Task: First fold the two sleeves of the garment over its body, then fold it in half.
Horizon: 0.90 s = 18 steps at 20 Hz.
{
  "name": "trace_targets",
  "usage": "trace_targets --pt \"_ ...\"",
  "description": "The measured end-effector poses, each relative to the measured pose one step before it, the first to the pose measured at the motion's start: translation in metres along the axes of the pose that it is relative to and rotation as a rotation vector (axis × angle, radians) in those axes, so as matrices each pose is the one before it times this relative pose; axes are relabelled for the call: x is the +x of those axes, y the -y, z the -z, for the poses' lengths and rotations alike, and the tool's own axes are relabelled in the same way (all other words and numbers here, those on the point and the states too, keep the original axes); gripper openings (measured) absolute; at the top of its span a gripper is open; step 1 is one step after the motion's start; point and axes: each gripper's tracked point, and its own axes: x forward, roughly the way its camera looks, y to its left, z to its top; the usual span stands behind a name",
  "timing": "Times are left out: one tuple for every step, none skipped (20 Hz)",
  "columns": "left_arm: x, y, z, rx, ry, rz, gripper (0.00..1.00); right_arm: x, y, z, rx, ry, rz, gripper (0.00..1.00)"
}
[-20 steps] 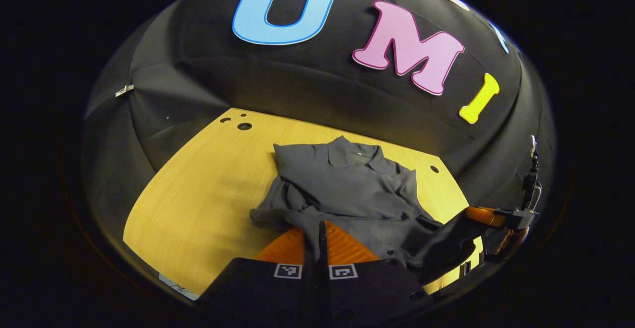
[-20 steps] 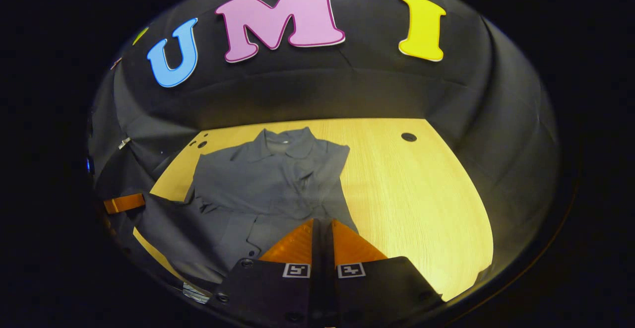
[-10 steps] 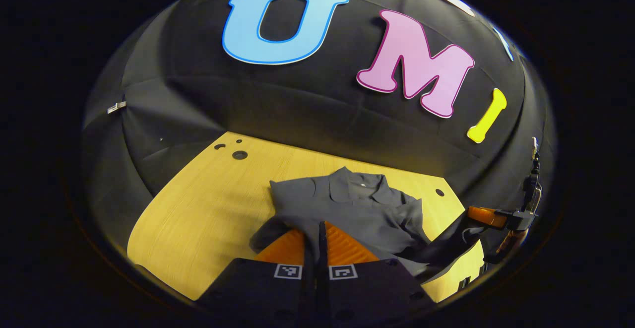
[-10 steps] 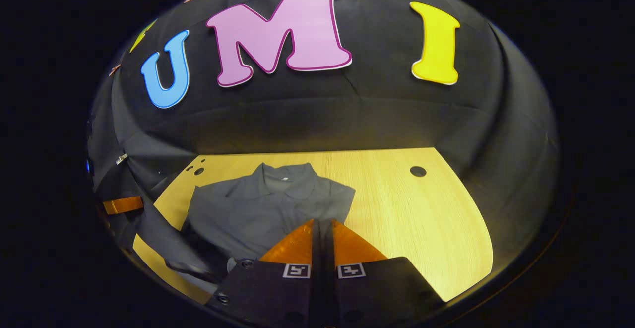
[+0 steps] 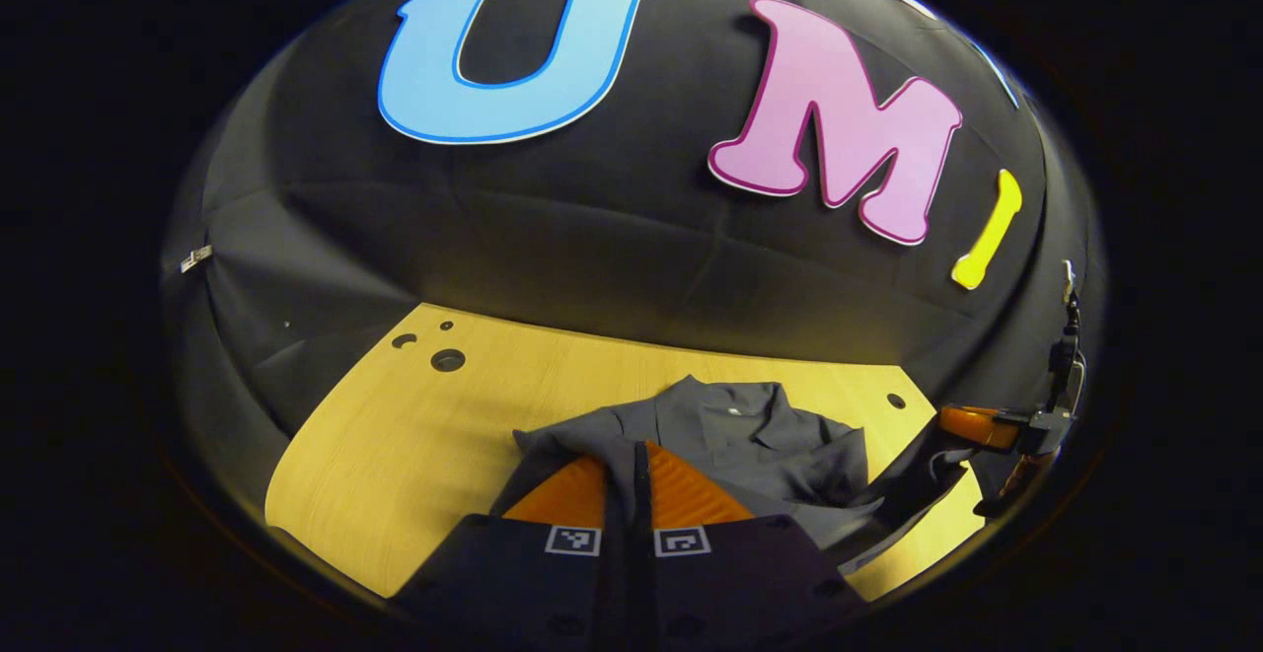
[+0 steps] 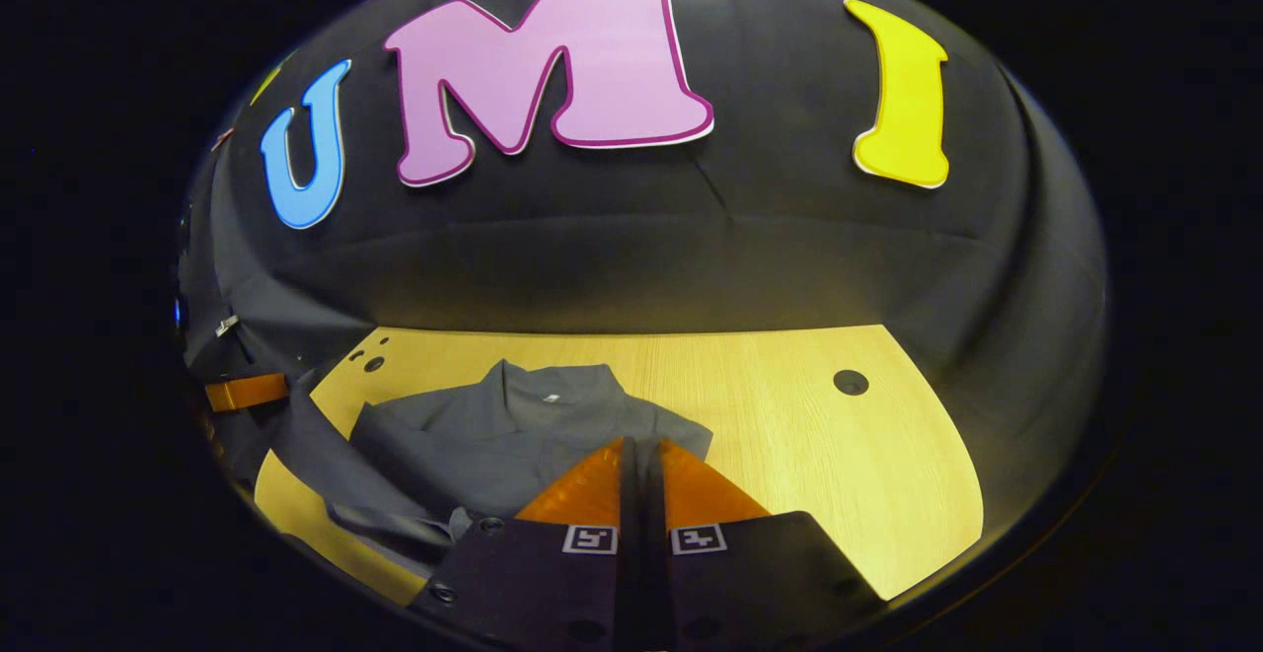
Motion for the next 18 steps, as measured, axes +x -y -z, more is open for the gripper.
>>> trace_targets --pt "0.01032 -0.00171 -0.00151 0.00263 0.00434 -0.00305 0.05 0.00766 0.00274 -0.00324 0.00345 0.00513 0.00396 0.05" --pt "0.01113 -0.00243 -0.0014 0.00263 0.00243 -0.00557 0.05 0.01032 0.00312 -0.00316 0.00123 0.00679 0.00645 0.05" --pt "0.01151 -0.00441 -0.00004 -0.0006 -0.00029 -0.01029 0.05 0.00903 0.00306 -0.00314 -0.00021 0.00692 0.00553 0.05" --pt "0.01219 -0.00295 -0.00089 -0.00932 0.00264 -0.00514 0.05 0.0092 0.00359 -0.00262 -0.0007 0.00533 0.00608 0.05" --pt "0.0097 -0.00035 -0.0002 -0.02056 0.00432 0.00211 0.05 0.00923 0.00282 -0.00158 0.00103 0.00378 0.00301 0.05" --pt "0.00953 -0.00146 0.001 -0.01891 0.00126 -0.00045 0.05 0.00983 0.00162 -0.00105 0.00237 0.00443 0.00321 0.05" --pt "0.008 -0.00415 0.00086 -0.00295 -0.00118 -0.01022 0.05 0.00805 0.00183 0.00021 0.00007 0.00086 0.0041 0.05" --pt "0.00814 -0.00728 0.00043 0.01038 -0.00189 -0.01482 0.05 0.00793 0.00251 -0.00019 -0.00041 -0.00121 0.00354 0.05" --pt "0.00735 -0.00347 0.00002 0.01683 0.00086 -0.00663 0.05 0.0082 0.00077 -0.00071 -0.00111 0.00126 0.00437 0.05" --pt "0.00752 -0.00031 0.00065 0.02025 0.00288 -0.00308 0.06 0.00919 0.00085 0.00006 0.00126 -0.00078 0.0069 0.05" --pt "0.00608 -0.00027 -0.00078 0.02197 0.00438 -0.00319 0.05 0.00759 0.00078 0.00034 0.00475 -0.00306 0.00524 0.05" --pt "0.00482 0.00091 -0.00041 0.01984 0.00045 -0.00188 0.1 0.00674 -0.00119 0.00158 0.00667 -0.00544 0.00021 0.05" --pt "0.00344 0.00009 0.0015 0.01608 -0.00388 -0.01283 0.07 0.00614 -0.00127 0.00217 0.00758 -0.00604 0.00114 0.05" --pt "0.00336 0.00138 0.00221 0.01079 -0.00623 -0.00847 0.1 0.00422 0.0001 0.00312 0.00671 -0.00805 0.00334 0.05" --pt "0.00115 0.00334 0.00171 0.00702 -0.00621 -0.00424 0.1 0.00485 0.0012 0.00534 0.00564 -0.01323 0.00679 0.05" --pt "-0.00017 0.00275 0.00102 0.00443 -0.00411 -0.00485 0.11 0.00276 0.0014 0.00502 0.003 -0.01613 0.01015 0.06" --pt "-0.00048 0.0014 -0.00046 0.00166 -0.00141 -0.00311 0.11 0.00304 0.00367 0.00539 0.00037 -0.01843 0.01565 0.1" --pt "-0.00068 0.00141 -0.0005 0.00117 0.00101 -0.00126 0.17 -0.00036 0.00196 0.00423 0.00261 -0.01822 0.00637 0.12"
